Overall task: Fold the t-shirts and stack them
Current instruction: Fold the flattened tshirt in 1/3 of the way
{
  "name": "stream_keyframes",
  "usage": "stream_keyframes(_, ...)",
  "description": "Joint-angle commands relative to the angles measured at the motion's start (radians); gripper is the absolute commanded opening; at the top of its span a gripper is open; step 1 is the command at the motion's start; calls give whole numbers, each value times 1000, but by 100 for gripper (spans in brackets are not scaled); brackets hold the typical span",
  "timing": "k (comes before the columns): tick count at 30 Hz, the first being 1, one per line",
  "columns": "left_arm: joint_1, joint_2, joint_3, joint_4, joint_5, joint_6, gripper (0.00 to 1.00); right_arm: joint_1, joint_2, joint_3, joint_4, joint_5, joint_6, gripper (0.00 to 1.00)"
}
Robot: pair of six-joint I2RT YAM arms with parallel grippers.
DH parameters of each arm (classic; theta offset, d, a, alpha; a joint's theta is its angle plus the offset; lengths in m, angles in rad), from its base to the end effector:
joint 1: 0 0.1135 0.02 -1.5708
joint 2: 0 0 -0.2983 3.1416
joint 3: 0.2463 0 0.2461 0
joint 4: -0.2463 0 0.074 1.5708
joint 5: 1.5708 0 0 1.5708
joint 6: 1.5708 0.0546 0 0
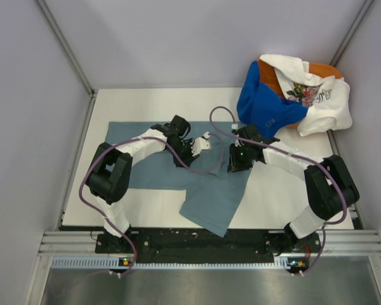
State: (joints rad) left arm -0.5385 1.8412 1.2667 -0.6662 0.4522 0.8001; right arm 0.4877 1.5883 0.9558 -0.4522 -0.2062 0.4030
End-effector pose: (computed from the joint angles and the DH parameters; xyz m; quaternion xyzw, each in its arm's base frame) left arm 0.3076 -0.2115 0.2052 0.6253 0.7311 -0.1984 0.1876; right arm 0.2710 0.1564 0.2064 -0.0656 0.9635 0.1933 0.1730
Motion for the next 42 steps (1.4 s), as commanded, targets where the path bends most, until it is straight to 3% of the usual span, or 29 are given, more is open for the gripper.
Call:
stream_keyframes(1, -3, -7, 40, 33, 19, -140, 21, -5, 10, 30, 70, 19, -18, 27)
stream_keyframes(4, -2, -3, 25, 43, 32, -159, 26, -5, 62, 57, 104, 7, -13, 27)
stream_keyframes(17, -5, 38, 3, 57, 13, -185, 27, 0, 164, 104, 179, 7, -24, 25)
stream_keyframes(23, -5, 33, 3, 57, 11, -177, 27, 3, 154, 97, 165, 19, -30, 0)
stream_keyframes(34, -6, 13, -3, 45, -44, -116, 28, 11, 22, 75, -34, -67, -12, 0)
stream_keyframes(42, -5, -11, -1, 16, -40, -87, 28, -18, 84, 70, -69, -111, -27, 0)
